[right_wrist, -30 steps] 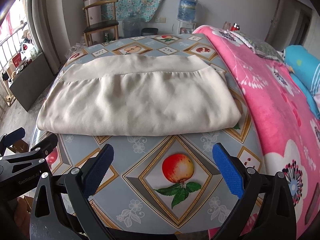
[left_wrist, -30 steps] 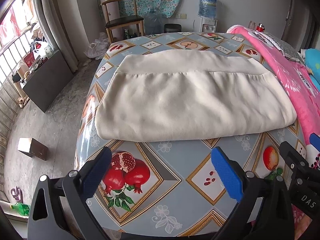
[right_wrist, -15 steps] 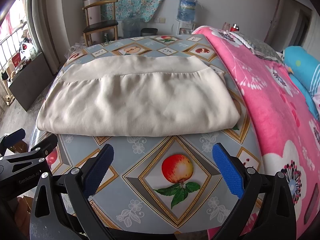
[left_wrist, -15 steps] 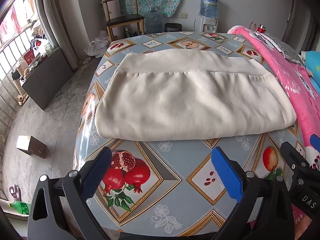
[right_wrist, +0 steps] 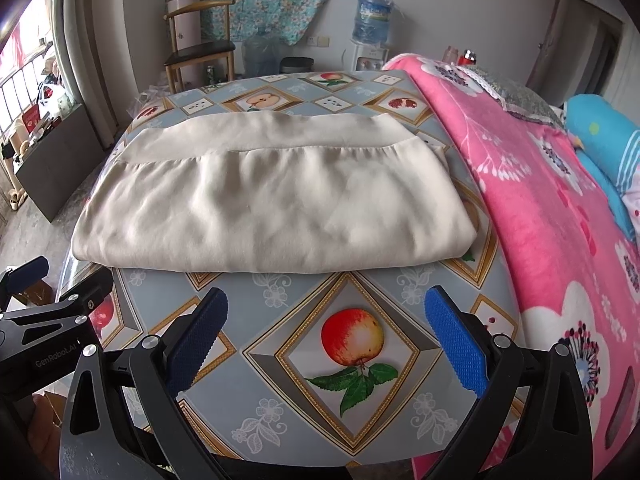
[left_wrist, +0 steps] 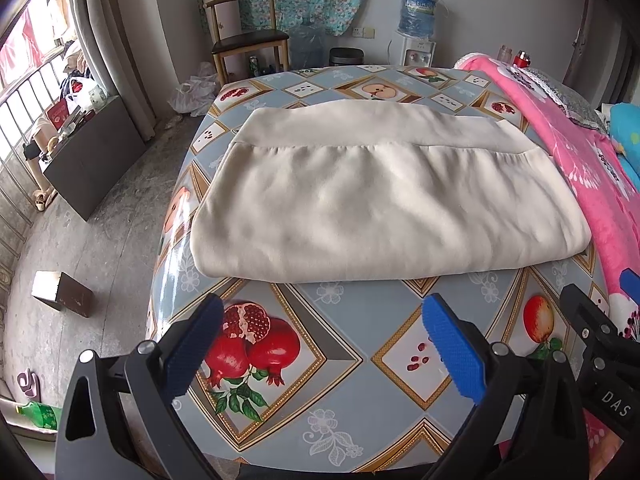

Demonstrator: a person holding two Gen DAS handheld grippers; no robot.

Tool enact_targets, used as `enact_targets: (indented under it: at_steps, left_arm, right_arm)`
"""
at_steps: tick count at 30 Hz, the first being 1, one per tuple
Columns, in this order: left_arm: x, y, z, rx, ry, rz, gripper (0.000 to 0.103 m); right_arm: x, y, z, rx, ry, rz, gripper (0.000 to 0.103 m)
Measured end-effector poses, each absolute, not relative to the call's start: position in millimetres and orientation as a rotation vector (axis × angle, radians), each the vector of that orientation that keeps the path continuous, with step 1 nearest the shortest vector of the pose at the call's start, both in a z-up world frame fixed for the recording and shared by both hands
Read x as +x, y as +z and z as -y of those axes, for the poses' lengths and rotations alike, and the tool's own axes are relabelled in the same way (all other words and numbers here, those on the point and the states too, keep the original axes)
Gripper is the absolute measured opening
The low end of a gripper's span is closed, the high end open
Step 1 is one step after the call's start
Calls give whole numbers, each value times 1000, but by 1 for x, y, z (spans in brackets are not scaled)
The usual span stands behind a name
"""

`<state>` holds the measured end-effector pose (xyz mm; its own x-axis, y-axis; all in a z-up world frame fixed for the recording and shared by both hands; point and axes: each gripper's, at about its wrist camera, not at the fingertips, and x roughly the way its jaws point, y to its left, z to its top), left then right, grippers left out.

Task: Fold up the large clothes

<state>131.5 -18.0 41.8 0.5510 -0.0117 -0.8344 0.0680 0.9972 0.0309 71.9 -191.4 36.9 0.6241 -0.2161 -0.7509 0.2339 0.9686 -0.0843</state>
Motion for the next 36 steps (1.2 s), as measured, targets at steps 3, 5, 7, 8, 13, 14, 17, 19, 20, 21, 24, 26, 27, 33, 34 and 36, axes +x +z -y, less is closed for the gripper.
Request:
enact_targets:
  at_steps: [3,5,7,8,13,14,17,19,20,21,24,26,27,33,34,36]
  left_arm:
    - [132,43,18,61,-44,-985,98]
    - [132,43,18,61,-43,-985,98]
    - [131,44,19,61,-43,-984,98]
    - [132,44,19,61,-43,-984,98]
    - [131,44,19,60,-43,-985,98]
    - [131,44,19,61,-43,-984,98]
    - [131,44,19,60,-43,-985,98]
    - [131,44,18,61,-43,-985,98]
    - [131,44,18,61,-43,-985,98]
    - [131,44,19,61,-43,-985,98]
    - [131,44,18,61,-44,-985,98]
    - [131,44,18,61,-44,-985,98]
    - [131,44,19,60,-44,-985,98]
    - [131,44,18,60,-43,-985,98]
    - [131,44,18,60,-44,-985,98]
    - [131,44,18,61,-43,-985,98]
  right_arm:
    - [72,38,191,21,-261,-858,96]
    - [71,38,191,20,-262,-857,96]
    - [71,38,192,21,-262,-858,96]
    - [71,38,191,20,-262,-858,96]
    - [71,38,191,20,-262,-857,96]
    - [71,38,191,19,-262,-857,96]
    - [71,38,191,18,-261,-858,96]
    - [71,38,192,18,-260,-859,96]
    - [71,38,191,18,-260,-858,96]
    - [71,38,191,17,-260,-858,96]
    - [71,38,192,17,-261,-859,96]
    - [71,38,192,17,-261,-858,96]
    - [71,38,192,15,-261,-858,96]
    - [70,38,192,14,-264,-858,96]
    - [69,38,193,15,-264,-858,96]
    - [69,39,194,15,-265,-858,96]
